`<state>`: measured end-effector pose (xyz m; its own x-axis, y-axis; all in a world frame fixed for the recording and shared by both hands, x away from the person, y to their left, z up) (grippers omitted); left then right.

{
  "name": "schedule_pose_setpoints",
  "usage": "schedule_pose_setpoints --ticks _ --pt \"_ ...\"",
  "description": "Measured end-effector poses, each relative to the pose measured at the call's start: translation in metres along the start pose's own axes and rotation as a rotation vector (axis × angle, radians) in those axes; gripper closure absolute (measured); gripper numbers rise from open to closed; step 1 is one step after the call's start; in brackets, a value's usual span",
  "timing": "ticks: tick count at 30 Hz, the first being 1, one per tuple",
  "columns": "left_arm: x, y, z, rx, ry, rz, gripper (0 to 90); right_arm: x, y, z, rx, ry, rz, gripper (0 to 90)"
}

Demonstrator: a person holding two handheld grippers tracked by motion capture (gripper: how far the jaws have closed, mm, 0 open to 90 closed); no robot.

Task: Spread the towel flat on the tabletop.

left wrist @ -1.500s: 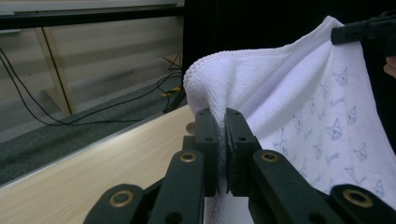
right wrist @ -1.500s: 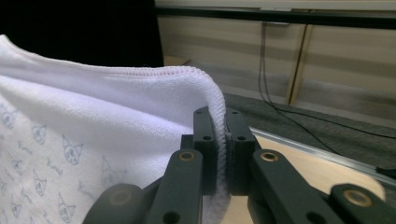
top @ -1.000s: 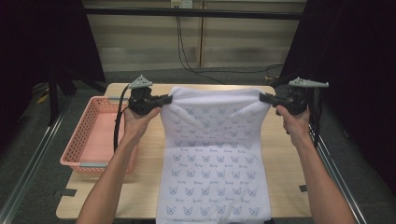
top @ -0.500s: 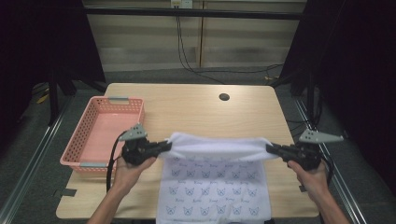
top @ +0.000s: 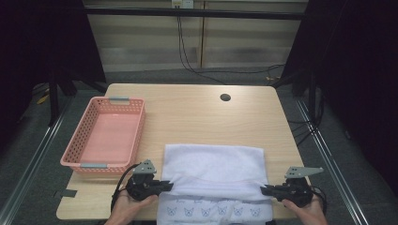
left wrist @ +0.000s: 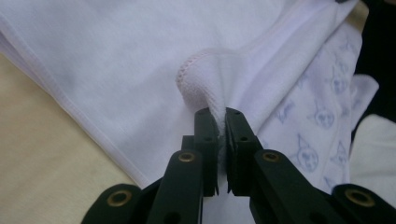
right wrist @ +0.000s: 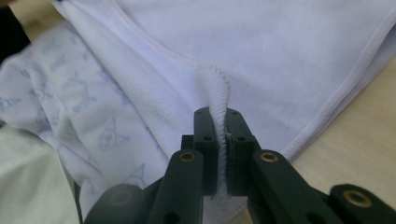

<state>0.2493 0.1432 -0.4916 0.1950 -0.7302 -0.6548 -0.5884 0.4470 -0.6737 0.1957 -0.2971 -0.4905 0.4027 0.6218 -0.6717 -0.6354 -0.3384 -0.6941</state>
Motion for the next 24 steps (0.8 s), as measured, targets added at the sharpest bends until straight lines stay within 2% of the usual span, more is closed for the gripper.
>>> schedule_pose_setpoints --ticks 2,4,6,7,9,10,11,12,14,16,22,24 --pt "0.003 0.003 -0.003 0.037 -0.034 0.011 84.9 0.006 0.002 0.000 -0.008 0.001 0.050 85.8" --pt "0.009 0.004 -0.003 0.026 -0.036 0.042 84.8 0.010 0.002 -0.003 -0.015 0.000 0.074 85.8" --pt "0.016 0.005 -0.001 0.026 -0.035 0.074 84.9 0.019 0.003 -0.005 -0.017 -0.014 0.126 85.7" --pt "0.016 0.004 0.001 0.023 -0.028 0.068 84.9 0.019 0.002 -0.007 -0.018 -0.018 0.124 85.7" --pt "0.017 0.002 0.005 0.023 -0.042 0.071 85.2 0.020 0.001 -0.009 -0.008 -0.014 0.120 86.1" --pt "0.018 0.000 0.006 0.036 -0.090 0.055 85.3 0.020 0.001 -0.010 -0.023 0.000 0.113 86.1" --pt "0.021 -0.003 0.008 0.054 -0.112 0.052 85.4 0.021 -0.001 -0.010 -0.039 0.024 0.114 86.1" --pt "0.024 -0.006 0.013 0.039 -0.091 0.052 85.5 0.022 -0.002 -0.011 -0.050 0.034 0.110 86.1" --pt "0.030 -0.014 0.021 0.025 -0.098 0.039 85.6 0.024 -0.006 -0.016 -0.079 0.076 0.097 86.1" --pt "0.034 -0.021 0.027 0.031 -0.111 0.033 85.6 0.027 -0.011 -0.025 -0.067 0.088 0.090 86.1" --pt "0.045 -0.041 0.053 -0.017 -0.115 0.018 85.7 0.037 -0.026 -0.049 -0.036 0.111 0.062 86.1" --pt "0.049 -0.048 0.061 -0.032 -0.126 0.011 85.7 0.041 -0.031 -0.055 -0.042 0.123 0.053 86.1"
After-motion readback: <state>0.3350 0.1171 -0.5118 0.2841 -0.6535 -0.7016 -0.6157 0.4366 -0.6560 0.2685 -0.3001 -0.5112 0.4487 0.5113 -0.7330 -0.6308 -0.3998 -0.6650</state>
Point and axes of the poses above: each handheld gripper's, and its own axes: x roughly forward along the jaws, y roughly out of its underside, z roughly to its left, the point moved 2 cm from there along x, roughly forward along the jaws, and after that the axes turned 3 degrees about -x, right-handed, at the moved point
